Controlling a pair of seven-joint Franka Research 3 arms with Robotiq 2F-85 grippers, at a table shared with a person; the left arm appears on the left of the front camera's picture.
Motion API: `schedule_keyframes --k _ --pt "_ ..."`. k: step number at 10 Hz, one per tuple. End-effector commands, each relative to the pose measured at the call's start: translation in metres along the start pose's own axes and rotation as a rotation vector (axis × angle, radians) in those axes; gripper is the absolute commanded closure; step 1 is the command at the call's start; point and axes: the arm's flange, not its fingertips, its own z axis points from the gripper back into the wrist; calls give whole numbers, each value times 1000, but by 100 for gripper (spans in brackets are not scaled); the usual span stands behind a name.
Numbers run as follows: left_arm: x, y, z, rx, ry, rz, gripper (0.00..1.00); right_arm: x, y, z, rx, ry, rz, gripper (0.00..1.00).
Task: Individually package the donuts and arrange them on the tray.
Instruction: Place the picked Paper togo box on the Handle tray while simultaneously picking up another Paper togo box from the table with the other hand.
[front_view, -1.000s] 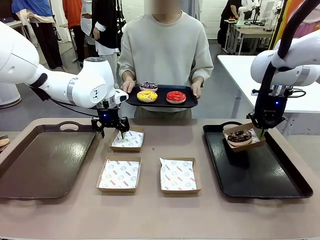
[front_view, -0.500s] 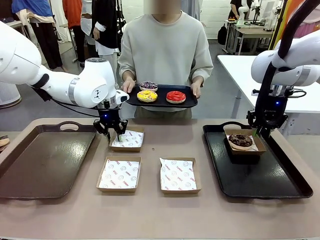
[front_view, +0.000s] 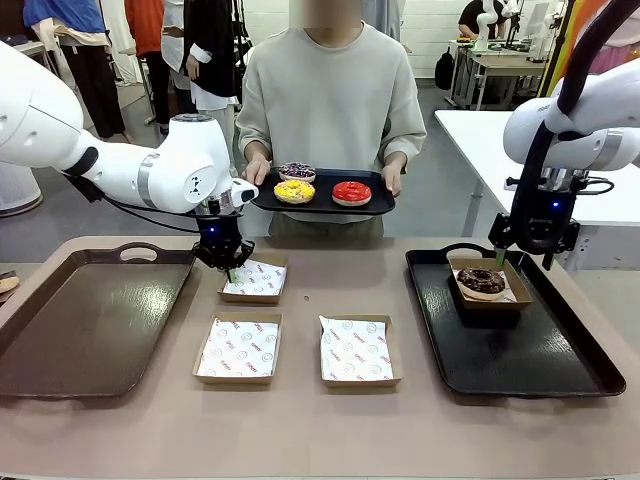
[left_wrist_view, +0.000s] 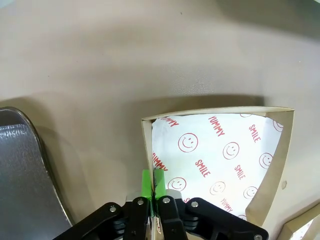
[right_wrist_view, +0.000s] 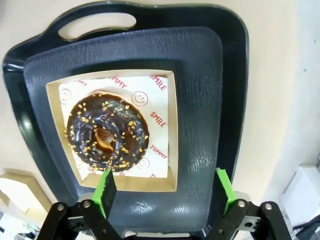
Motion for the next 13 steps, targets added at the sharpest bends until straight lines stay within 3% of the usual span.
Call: schedule_keyframes --k 1,3,6,8,11,13 --pt "1 2 7 -1 17 20 100 -7 -4 14 36 3 -13 0" --pt "-6 3 25 -17 36 13 100 -34 -9 43 118 22 30 0" --pt "-20 4 81 -41 49 -61 100 -90 -54 106 480 87 104 0" --pt "-22 -3 123 -4 49 -74 100 -123 -100 131 687 47 110 0" --pt "-14 -18 180 23 9 -62 100 -156 -171 136 935 -8 126 0" --pt "-3 -27 207 24 -9 -38 100 -170 -209 128 1019 -56 100 0"
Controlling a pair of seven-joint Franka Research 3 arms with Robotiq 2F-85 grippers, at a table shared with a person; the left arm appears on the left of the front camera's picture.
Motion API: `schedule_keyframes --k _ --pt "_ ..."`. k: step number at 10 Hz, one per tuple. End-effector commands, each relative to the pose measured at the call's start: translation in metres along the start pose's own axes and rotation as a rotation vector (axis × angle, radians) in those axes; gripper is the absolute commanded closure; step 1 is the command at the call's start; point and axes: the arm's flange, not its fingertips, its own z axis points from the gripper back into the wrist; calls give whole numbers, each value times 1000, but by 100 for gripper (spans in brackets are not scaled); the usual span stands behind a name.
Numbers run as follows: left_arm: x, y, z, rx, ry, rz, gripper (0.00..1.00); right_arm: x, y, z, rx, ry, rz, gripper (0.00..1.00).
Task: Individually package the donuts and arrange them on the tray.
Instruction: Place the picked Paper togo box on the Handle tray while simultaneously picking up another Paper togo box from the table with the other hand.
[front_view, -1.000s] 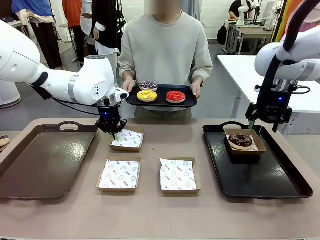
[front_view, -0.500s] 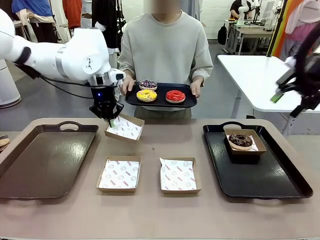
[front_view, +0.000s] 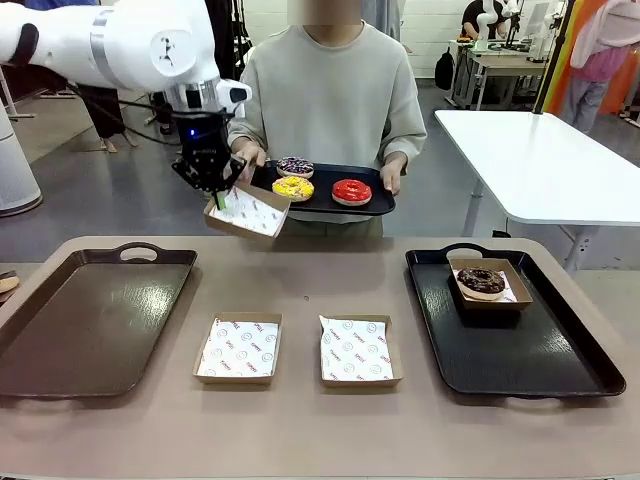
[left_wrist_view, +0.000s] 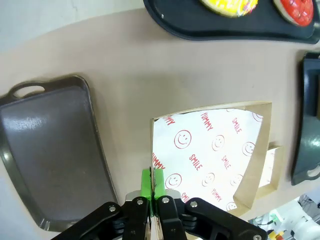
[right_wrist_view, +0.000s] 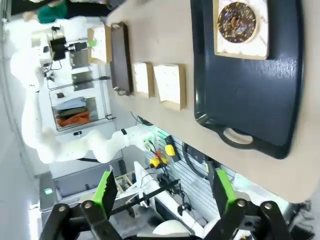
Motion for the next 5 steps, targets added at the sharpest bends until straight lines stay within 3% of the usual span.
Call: schedule_keyframes --k 1,5 --pt "17 -11 9 19 -8 35 100 2 -21 13 92 -36 10 0" --pt "35 -21 14 6 -10 80 100 -15 -75 29 185 -189 -49 0"
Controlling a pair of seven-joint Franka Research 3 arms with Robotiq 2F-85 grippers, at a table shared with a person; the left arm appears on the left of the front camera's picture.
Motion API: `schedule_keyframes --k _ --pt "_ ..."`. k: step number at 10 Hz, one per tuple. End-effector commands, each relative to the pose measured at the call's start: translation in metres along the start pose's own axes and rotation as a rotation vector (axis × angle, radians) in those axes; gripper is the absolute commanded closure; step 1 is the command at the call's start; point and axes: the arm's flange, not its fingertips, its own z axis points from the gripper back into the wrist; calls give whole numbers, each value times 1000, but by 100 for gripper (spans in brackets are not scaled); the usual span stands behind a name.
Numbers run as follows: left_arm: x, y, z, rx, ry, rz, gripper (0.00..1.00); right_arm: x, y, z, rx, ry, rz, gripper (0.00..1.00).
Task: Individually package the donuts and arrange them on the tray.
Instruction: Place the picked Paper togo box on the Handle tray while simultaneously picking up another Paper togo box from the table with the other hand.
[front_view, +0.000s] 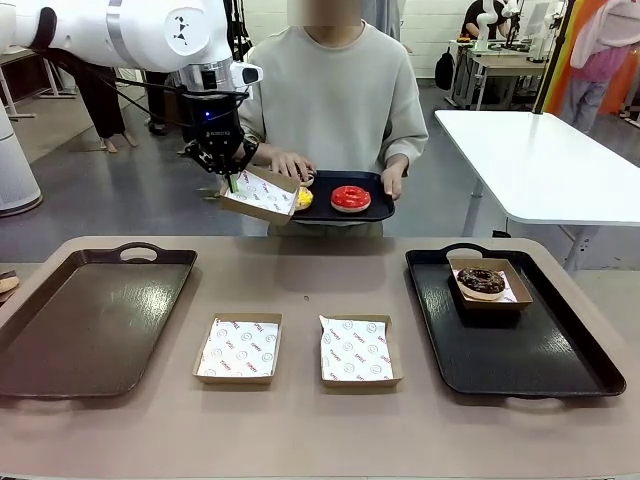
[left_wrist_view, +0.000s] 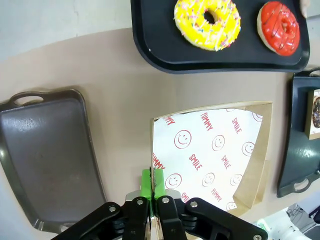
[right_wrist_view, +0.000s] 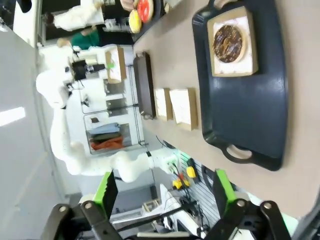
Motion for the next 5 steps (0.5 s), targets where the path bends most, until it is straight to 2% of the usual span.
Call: schedule_keyframes --k 1,5 --pt "-5 2 3 3 -1 -9 100 -8 -20 3 48 -76 18 0" --pt "-5 2 3 3 -1 -9 100 -11 -77 -11 82 -155 41 0"
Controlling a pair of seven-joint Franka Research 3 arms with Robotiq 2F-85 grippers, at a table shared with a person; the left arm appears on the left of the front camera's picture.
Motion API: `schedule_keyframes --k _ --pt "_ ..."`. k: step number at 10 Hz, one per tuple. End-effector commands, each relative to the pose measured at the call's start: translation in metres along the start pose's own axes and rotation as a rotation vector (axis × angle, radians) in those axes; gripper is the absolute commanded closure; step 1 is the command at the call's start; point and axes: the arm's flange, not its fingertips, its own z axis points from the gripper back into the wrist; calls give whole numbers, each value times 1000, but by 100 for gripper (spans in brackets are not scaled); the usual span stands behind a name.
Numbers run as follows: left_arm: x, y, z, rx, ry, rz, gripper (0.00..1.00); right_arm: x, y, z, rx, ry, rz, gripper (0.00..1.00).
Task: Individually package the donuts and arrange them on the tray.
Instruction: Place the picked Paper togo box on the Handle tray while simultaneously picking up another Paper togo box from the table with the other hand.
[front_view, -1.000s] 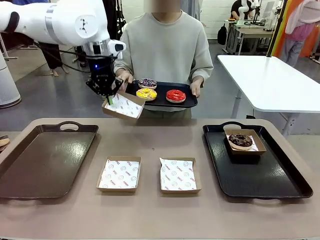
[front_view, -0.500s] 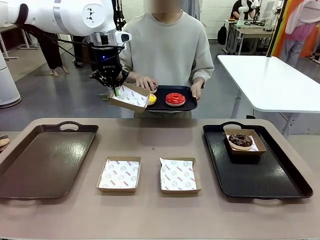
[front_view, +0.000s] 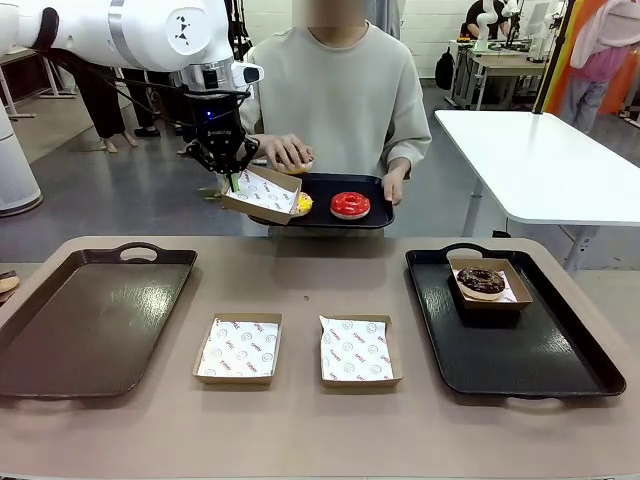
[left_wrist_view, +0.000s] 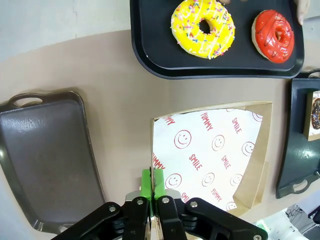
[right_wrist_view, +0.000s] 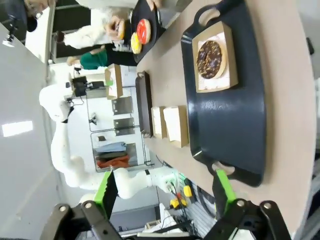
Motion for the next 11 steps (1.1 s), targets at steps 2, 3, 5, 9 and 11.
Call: schedule_keyframes --k 2,3,5,9,11 --pt "-6 3 1 5 1 -8 100 -1 -20 -14 50 -117 41 0" --pt "-6 3 1 5 1 -8 100 0 -19 -17 45 -134 30 0" --pt "-6 3 1 5 1 -8 100 5 -14 -21 48 -125 38 0" --pt "-6 3 1 5 1 -8 100 2 -23 -12 36 -104 11 0" --pt "-6 3 1 5 1 -8 100 2 -23 -12 36 -104 11 0"
